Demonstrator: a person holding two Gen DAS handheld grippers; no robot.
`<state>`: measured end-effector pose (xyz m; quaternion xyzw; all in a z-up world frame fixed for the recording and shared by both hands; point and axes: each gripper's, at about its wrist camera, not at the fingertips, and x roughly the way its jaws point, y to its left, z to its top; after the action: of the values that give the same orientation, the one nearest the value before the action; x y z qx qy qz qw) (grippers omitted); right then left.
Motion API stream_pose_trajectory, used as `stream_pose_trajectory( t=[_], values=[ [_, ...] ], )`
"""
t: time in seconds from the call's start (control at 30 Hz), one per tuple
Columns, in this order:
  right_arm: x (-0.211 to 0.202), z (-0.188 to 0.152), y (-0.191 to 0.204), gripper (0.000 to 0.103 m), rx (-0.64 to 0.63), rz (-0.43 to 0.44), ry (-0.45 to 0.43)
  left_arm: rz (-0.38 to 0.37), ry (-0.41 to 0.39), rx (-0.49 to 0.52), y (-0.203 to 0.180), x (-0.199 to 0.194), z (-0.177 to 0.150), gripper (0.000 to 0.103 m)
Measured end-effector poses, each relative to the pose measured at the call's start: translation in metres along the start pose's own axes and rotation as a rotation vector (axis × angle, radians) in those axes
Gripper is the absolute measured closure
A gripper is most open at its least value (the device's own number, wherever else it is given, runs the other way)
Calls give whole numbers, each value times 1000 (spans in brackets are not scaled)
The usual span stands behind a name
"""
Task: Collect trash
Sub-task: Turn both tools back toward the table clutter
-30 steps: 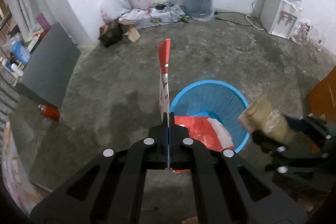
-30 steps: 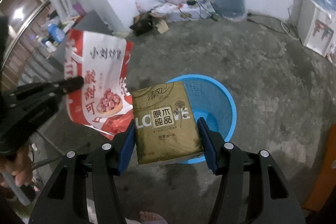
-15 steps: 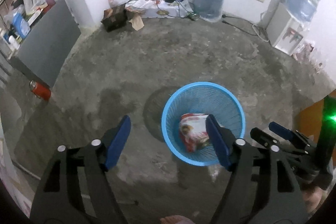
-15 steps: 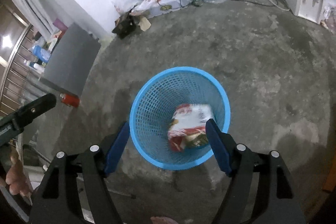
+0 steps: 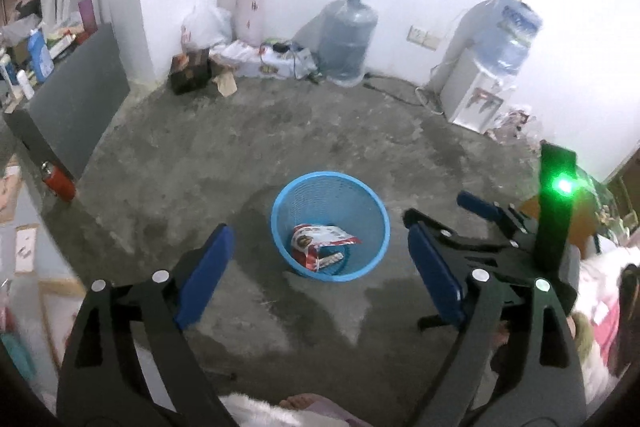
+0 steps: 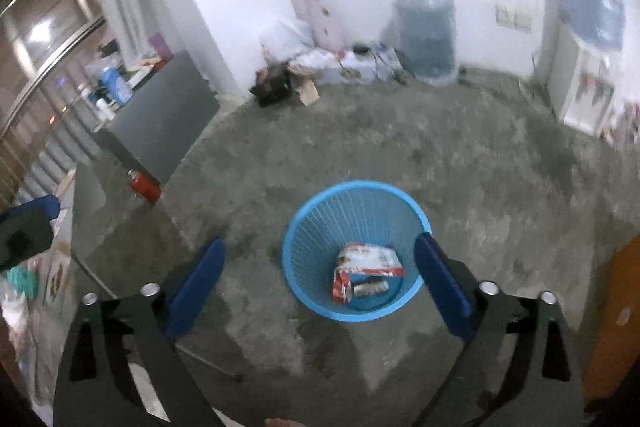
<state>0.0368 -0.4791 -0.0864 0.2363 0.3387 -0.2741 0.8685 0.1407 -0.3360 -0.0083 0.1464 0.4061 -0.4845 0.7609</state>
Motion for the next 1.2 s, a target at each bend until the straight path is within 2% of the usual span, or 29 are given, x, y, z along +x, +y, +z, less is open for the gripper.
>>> stream_pose_trajectory(
  t=[0.2, 0.3, 0.37, 0.47, 0.63, 0.9, 1.2],
  values=[
    [-37, -8, 35, 7, -93, -10, -31, -12, -96, -69, 16, -71, -36, 14],
    [-51, -15, 54, 7, -134, 21, -29, -11, -160, -135, 33, -110, -59, 14],
    [-61, -18, 66, 7, -158, 54, -26, 17, -218, -178, 46, -136, -74, 14],
    [-76, -19, 89, 7, -198, 147, -21, 88, -294, -227, 68, -180, -101, 14],
    [-98, -17, 128, 7, -252, 278, -6, 194, -364, -274, 100, -239, -147, 14],
    [-117, -25, 191, 7, -329, 441, 41, 455, -381, -364, 148, -312, -240, 13],
    [-130, -39, 260, 8, -483, 594, 84, 605, -391, -484, 188, -367, -307, 13]
  ],
)
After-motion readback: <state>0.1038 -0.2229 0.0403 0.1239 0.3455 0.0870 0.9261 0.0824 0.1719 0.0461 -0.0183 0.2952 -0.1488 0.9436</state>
